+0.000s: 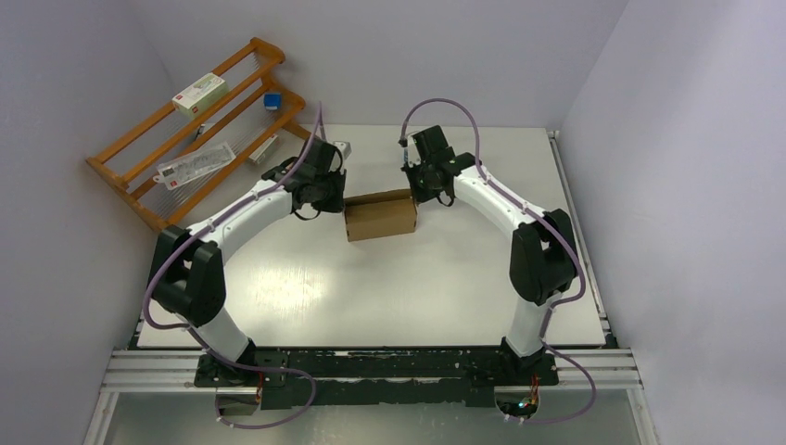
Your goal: Fold the paper box
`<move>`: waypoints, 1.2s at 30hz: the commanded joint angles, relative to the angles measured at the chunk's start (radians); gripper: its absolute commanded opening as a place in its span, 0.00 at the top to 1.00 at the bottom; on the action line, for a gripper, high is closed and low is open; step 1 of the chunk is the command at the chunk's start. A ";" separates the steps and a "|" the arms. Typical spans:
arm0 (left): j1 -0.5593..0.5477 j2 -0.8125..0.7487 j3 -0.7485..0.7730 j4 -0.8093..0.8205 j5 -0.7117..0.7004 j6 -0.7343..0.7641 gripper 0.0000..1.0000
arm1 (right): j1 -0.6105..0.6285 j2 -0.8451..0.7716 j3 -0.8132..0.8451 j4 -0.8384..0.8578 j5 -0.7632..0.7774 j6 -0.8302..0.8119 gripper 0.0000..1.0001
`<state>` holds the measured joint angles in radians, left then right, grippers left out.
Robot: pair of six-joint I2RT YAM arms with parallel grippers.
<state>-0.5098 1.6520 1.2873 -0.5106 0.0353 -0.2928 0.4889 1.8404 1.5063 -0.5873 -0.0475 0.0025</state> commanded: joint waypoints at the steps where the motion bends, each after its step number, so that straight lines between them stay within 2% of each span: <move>1: 0.038 0.015 0.033 -0.016 0.099 -0.034 0.95 | 0.033 -0.041 -0.023 0.016 0.004 0.044 1.00; 26: 0.165 0.020 0.045 -0.006 0.439 -0.118 0.93 | 0.187 -0.070 -0.089 0.088 0.217 0.057 1.00; 36: 0.172 0.024 0.075 -0.067 0.395 -0.087 0.93 | 0.196 -0.064 -0.098 0.105 0.202 0.064 1.00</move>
<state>-0.3286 1.6814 1.3392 -0.5755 0.3706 -0.3779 0.6567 1.7828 1.4124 -0.5362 0.2077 0.0452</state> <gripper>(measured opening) 0.067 0.033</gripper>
